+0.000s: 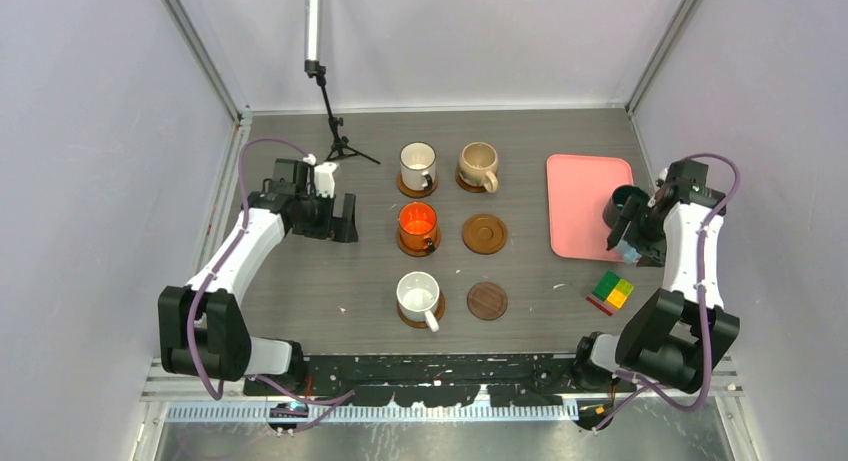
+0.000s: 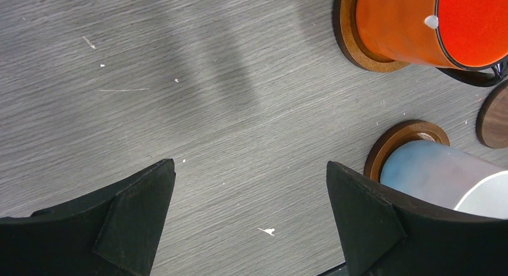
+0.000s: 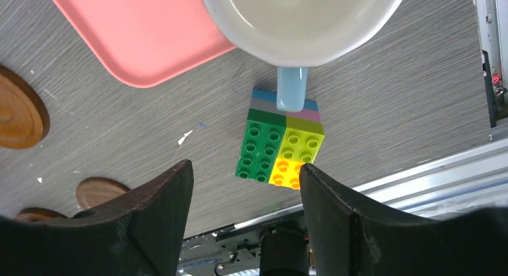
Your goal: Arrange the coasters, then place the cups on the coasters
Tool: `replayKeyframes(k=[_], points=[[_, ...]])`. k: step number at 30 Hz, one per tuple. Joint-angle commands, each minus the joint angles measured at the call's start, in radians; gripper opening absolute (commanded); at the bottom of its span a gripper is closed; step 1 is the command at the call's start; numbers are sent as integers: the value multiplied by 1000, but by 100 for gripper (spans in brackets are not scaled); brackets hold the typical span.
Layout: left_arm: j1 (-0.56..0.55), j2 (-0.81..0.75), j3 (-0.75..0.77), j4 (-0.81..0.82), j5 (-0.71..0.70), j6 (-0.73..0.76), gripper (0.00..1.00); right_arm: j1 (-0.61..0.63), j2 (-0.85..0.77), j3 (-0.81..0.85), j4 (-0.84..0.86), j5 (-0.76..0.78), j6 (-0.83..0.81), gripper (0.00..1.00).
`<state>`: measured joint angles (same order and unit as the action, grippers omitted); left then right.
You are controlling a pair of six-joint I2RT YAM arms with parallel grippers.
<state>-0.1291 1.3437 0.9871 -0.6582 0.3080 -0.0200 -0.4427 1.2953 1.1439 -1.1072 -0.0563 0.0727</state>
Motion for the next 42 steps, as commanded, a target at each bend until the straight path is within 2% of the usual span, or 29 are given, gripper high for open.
replayKeyframes(k=[1, 3, 8, 22, 35, 38, 42], points=[[-3, -33, 6, 29, -15, -12, 100, -7, -17, -41, 144, 46, 48, 69], [-3, -37, -5, 38, -15, -15, 100, -14, -21, -87, 200, 69, 40, 68], [-3, -29, -12, 46, -13, -18, 100, -33, -23, -150, 366, 82, 62, 57], [-3, 34, 6, 73, 0, -28, 100, -33, 92, -185, 465, 72, 68, 51], [-3, 66, 19, 78, 1, -26, 100, -33, 111, -261, 564, 79, 38, 45], [-3, 71, 22, 76, 1, -26, 100, -33, 113, -270, 585, 81, 17, 42], [-3, 74, 24, 74, 2, -25, 100, -33, 104, -270, 593, 98, 2, 33]])
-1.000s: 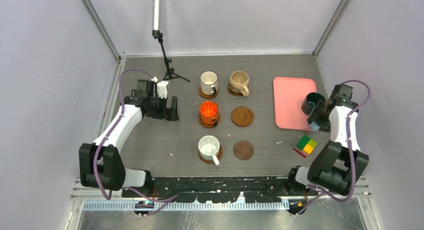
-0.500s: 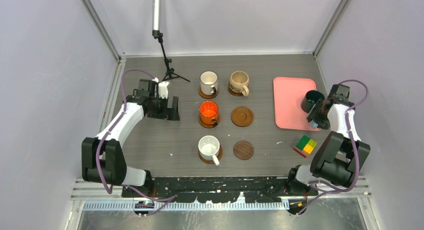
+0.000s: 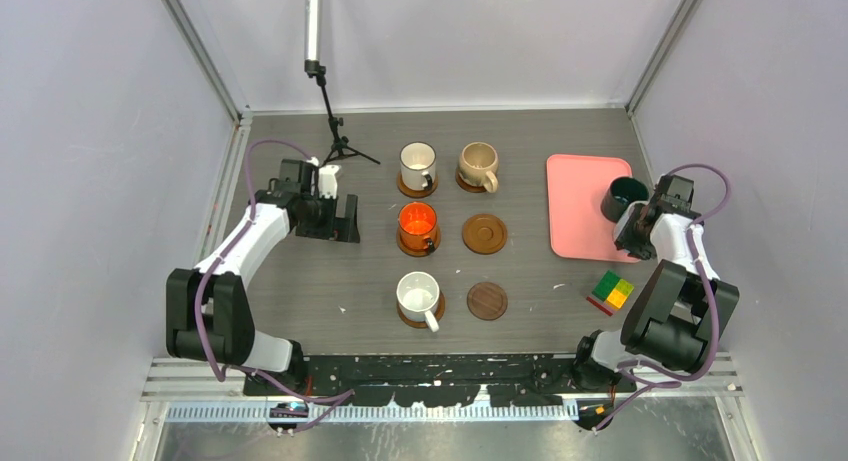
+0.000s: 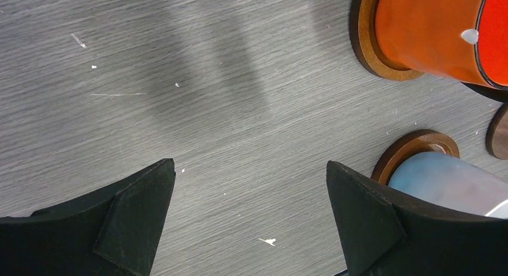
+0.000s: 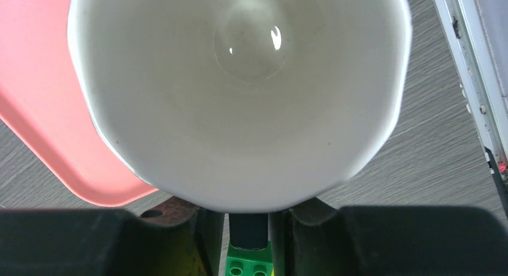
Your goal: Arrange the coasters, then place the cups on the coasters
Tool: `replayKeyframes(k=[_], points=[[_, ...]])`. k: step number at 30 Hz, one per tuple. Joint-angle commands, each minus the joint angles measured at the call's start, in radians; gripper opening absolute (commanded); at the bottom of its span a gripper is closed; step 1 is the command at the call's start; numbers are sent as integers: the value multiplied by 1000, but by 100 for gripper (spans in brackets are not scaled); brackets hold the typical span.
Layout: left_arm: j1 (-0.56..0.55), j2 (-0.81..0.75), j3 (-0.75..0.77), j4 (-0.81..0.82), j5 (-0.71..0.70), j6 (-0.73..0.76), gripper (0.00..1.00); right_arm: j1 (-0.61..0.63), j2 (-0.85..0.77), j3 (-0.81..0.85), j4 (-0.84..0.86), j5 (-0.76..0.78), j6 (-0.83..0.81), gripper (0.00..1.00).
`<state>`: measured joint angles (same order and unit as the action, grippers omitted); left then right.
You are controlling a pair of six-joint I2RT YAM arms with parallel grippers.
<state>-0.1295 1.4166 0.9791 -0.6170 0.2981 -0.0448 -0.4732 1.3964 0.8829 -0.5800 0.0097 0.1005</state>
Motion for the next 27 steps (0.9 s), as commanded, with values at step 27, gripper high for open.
replayKeyframes(k=[27], points=[[-2, 0, 20, 69, 40, -3, 100, -2, -408, -22, -58, -62, -171, 0]])
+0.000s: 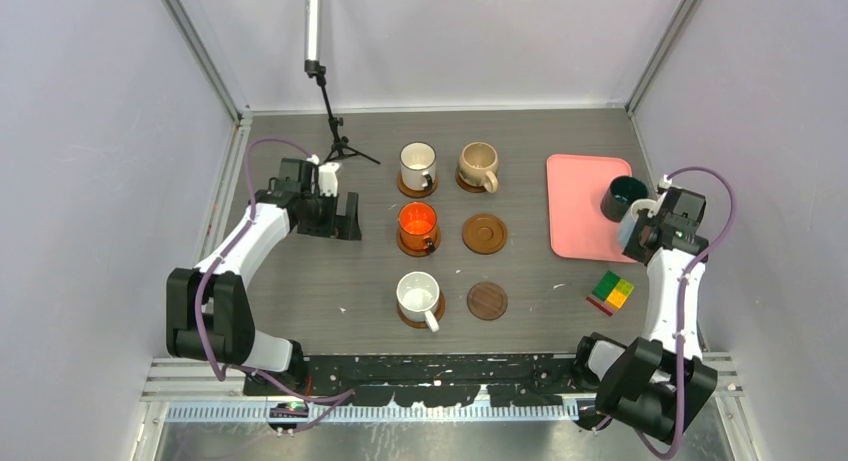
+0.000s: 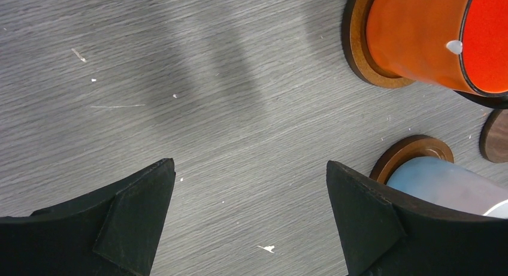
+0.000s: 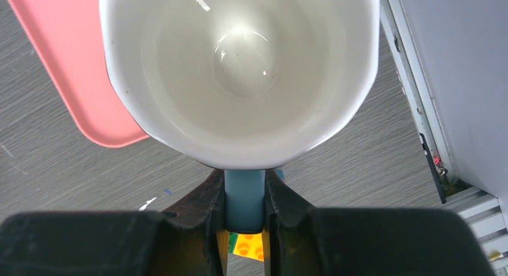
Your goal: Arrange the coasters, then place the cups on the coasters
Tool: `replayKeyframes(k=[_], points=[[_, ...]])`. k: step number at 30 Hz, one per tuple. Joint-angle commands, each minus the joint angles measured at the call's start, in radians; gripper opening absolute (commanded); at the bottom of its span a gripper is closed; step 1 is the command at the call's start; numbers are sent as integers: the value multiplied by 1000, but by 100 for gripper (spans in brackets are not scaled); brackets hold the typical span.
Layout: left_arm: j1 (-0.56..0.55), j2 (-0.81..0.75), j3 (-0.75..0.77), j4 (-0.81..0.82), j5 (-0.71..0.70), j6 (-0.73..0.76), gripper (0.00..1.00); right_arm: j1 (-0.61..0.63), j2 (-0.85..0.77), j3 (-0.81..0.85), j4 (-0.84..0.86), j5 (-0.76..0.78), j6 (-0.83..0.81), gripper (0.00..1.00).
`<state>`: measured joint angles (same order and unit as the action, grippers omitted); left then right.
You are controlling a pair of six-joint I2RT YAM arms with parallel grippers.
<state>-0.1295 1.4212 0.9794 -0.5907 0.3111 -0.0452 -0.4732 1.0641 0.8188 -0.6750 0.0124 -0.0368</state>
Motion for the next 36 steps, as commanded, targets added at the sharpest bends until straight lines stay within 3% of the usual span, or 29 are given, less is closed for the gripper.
replayKeyframes(k=[1, 8, 14, 25, 31, 36], points=[[-2, -3, 22, 43, 29, -2, 100, -2, -91, 54, 25, -81, -44, 0], [-2, -10, 25, 48, 37, -5, 100, -1, -143, 178, -117, -281, -130, 0], [-3, -20, 28, 49, 37, -23, 100, 65, -101, 257, -113, -369, -94, 0], [-2, -9, 75, 28, 14, -14, 100, 566, 3, 307, 47, -241, -94, 0], [-2, -5, 96, 13, -8, 16, 100, 744, 103, 224, 230, -236, -158, 0], [-2, -7, 102, -2, -21, 28, 100, 811, 162, 153, 357, -258, -179, 0]])
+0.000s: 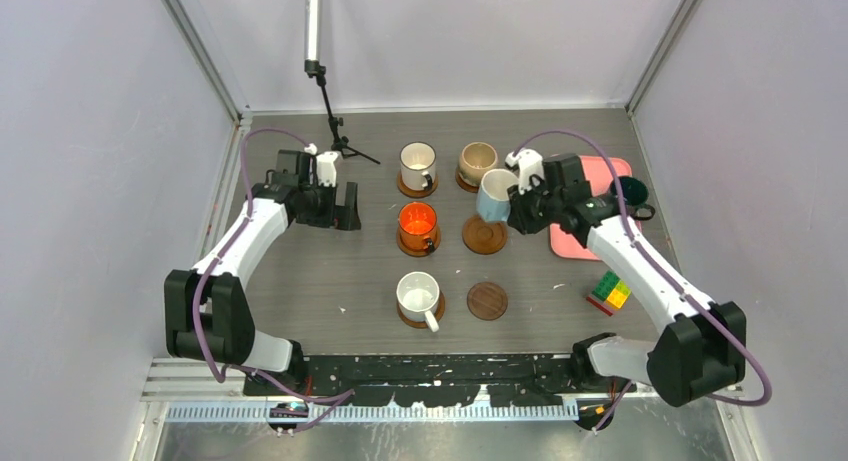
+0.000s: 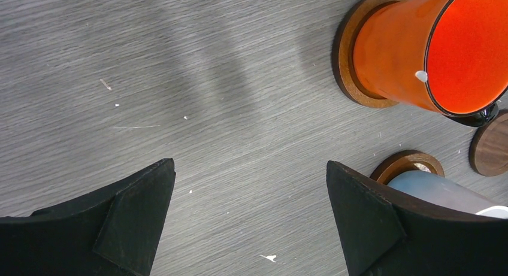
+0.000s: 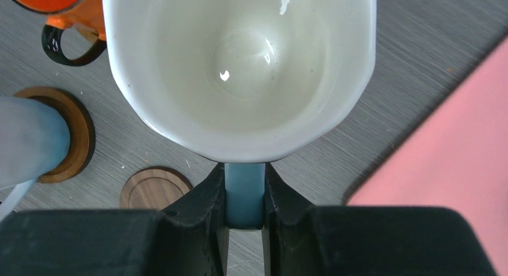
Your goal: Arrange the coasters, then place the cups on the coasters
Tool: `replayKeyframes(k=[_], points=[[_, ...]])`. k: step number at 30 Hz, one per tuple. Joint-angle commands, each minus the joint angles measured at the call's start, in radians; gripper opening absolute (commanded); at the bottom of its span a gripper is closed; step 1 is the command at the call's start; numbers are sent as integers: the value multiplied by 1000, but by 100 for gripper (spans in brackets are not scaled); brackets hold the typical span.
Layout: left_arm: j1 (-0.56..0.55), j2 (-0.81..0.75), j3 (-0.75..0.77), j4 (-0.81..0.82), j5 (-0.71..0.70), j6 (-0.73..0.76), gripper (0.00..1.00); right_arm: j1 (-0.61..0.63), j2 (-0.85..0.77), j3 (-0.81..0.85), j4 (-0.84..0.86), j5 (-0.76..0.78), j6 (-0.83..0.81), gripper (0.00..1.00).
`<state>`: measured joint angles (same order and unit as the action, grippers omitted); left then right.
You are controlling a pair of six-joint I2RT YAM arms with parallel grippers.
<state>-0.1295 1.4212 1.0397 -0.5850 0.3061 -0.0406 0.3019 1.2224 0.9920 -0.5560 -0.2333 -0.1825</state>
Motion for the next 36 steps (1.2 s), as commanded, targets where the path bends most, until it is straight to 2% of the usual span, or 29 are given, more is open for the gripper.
replayKeyframes(k=[1, 11, 26, 36], points=[[-2, -10, 42, -11, -19, 25, 100, 43, 6, -43, 270, -15, -38, 0], [-1, -5, 43, -35, -35, 37, 100, 76, 18, -220, 498, -20, -90, 0], [-1, 33, 70, -40, -16, 15, 100, 76, -12, -274, 424, 6, -101, 0], [-1, 42, 80, -46, -15, 12, 100, 77, 17, -307, 490, 28, -101, 0]])
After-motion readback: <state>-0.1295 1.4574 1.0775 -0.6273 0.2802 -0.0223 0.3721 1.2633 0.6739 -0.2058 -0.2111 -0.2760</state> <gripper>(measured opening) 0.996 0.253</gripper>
